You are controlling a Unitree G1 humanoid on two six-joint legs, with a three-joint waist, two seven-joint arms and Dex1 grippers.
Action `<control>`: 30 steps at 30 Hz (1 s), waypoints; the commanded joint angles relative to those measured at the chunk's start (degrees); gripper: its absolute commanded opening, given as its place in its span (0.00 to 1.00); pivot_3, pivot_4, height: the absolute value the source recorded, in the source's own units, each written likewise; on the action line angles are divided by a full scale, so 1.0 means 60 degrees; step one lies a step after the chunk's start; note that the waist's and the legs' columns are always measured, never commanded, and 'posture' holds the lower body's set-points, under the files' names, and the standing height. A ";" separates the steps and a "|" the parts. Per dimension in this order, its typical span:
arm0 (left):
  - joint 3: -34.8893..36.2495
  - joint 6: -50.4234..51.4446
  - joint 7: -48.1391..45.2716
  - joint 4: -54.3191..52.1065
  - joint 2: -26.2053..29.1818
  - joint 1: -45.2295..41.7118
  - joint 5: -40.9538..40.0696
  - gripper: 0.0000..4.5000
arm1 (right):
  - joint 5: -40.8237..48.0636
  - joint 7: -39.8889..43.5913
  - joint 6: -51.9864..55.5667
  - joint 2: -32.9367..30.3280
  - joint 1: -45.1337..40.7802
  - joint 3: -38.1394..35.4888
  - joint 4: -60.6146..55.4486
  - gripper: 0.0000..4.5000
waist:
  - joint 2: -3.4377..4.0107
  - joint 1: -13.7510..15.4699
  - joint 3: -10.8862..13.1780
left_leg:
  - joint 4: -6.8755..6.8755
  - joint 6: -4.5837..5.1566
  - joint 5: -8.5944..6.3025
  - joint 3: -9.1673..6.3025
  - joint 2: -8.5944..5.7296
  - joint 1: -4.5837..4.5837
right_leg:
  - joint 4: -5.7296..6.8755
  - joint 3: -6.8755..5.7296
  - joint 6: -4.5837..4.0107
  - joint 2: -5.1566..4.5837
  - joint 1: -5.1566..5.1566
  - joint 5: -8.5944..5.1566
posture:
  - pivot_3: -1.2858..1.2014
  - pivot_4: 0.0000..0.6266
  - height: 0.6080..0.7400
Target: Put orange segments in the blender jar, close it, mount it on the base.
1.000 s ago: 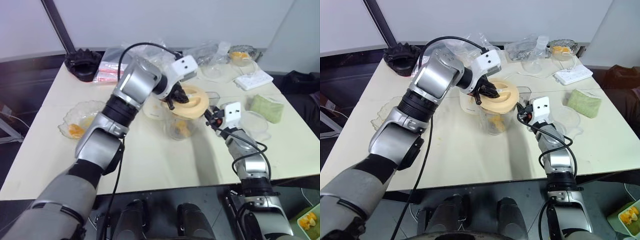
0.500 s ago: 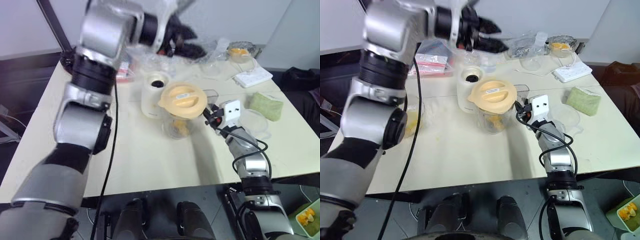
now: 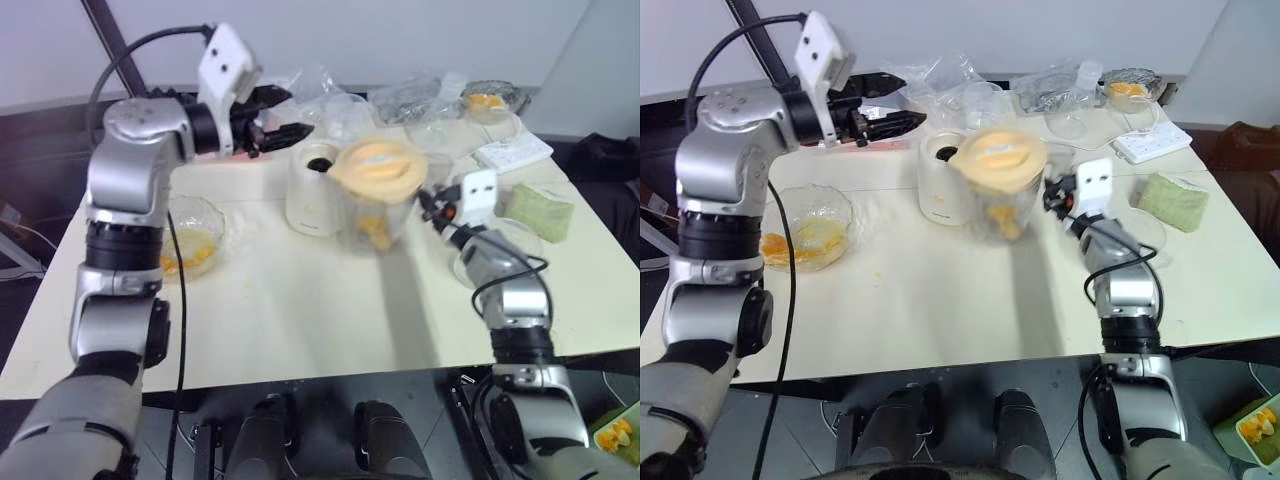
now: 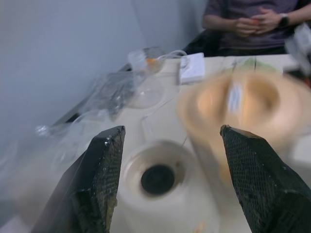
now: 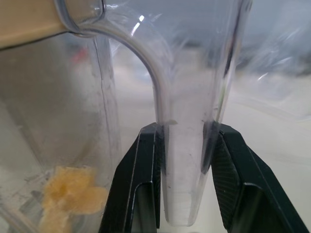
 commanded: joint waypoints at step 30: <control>0.2253 0.2170 0.3405 -0.4222 0.1000 0.4457 -0.2201 0.72 | 0.0423 0.0228 0.0370 0.1232 -0.6899 -0.0065 0.5546 0.19 | 0.0004 -0.0069 0.0015 | -0.0027 -0.0017 0.0009 -0.0001 0.0013 -0.0016 | 0.0000 -0.0012 -0.0005 0.0022 -0.0029 -0.0001 | 0.52 0.24 1.00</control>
